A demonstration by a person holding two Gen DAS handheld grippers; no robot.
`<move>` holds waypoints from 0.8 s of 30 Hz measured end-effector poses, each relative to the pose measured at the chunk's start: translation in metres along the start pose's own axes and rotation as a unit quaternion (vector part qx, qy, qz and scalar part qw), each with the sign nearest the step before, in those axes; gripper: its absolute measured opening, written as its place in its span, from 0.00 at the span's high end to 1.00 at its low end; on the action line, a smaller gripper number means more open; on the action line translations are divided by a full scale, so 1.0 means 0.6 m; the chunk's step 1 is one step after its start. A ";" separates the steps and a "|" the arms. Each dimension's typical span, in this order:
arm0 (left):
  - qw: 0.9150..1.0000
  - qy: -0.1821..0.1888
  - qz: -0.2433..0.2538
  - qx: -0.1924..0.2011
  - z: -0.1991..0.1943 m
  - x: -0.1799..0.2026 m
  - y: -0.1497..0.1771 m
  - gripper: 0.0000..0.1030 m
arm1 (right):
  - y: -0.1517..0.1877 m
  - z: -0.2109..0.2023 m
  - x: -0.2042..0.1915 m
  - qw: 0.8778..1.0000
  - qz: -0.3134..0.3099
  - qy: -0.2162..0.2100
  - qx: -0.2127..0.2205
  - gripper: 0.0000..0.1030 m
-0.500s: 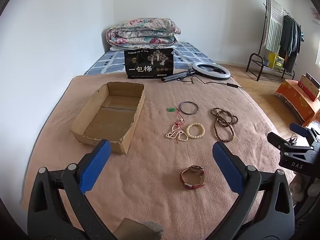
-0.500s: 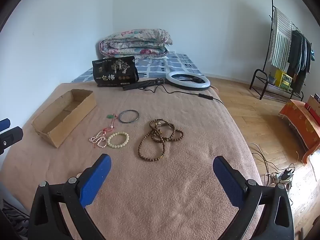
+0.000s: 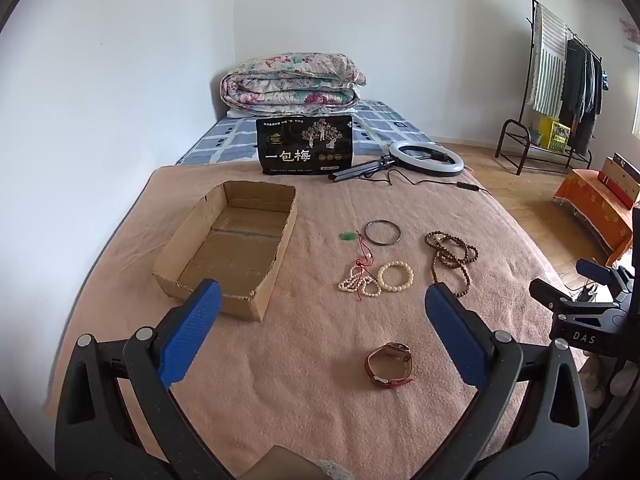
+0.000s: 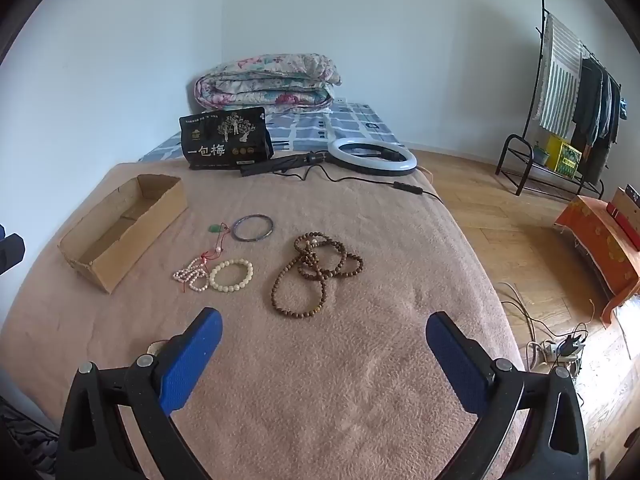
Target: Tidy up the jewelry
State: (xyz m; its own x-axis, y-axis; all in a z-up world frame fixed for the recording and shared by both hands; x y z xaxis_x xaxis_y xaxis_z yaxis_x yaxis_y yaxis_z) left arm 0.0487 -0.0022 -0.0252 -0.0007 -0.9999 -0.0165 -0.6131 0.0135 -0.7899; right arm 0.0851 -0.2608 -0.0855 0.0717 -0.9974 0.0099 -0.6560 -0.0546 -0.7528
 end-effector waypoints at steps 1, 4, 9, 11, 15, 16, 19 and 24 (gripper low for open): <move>1.000 0.000 0.000 -0.001 0.001 0.000 -0.001 0.00 | 0.000 0.000 0.000 1.000 0.000 0.000 -0.001 0.00; 1.000 0.001 -0.001 0.005 0.000 -0.010 0.004 0.00 | 0.000 0.000 0.001 1.000 0.002 -0.003 -0.004 0.00; 1.000 0.001 -0.001 0.005 0.000 -0.011 0.004 0.00 | 0.001 0.003 0.001 1.000 0.006 -0.005 -0.007 0.00; 1.000 0.002 0.000 0.005 -0.001 -0.011 0.004 0.00 | 0.002 0.003 0.001 1.000 0.006 -0.005 -0.007 0.00; 1.000 0.001 0.000 0.006 0.000 -0.009 0.005 0.00 | 0.003 0.003 0.001 1.000 0.005 -0.006 -0.008 0.00; 1.000 0.000 0.000 0.006 -0.001 -0.009 0.004 0.00 | 0.003 0.003 0.000 1.000 0.004 -0.007 -0.008 0.00; 1.000 0.001 0.000 0.006 -0.001 -0.009 0.004 0.00 | 0.004 0.003 0.000 1.000 0.004 -0.007 -0.008 0.00; 1.000 0.001 0.000 0.006 -0.001 -0.009 0.005 0.00 | 0.005 0.003 0.000 1.000 0.006 -0.007 -0.010 0.00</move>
State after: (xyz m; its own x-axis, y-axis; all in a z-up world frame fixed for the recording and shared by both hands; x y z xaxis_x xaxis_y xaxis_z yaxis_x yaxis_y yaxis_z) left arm 0.0465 0.0030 -0.0272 -0.0024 -0.9999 -0.0163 -0.6037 0.0145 -0.7971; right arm 0.0846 -0.2606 -0.0887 0.0747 -0.9972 -0.0090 -0.6718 -0.0436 -0.7394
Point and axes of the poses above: each gripper's, at about its wrist camera, not at the fingertips, and z roughly the way its jaws point, x to its right, y to its underside, the point moved 7 cm from there along z, roughly the way its jaws point, and after that the axes turned 3 degrees about z, right-handed, at the moved point
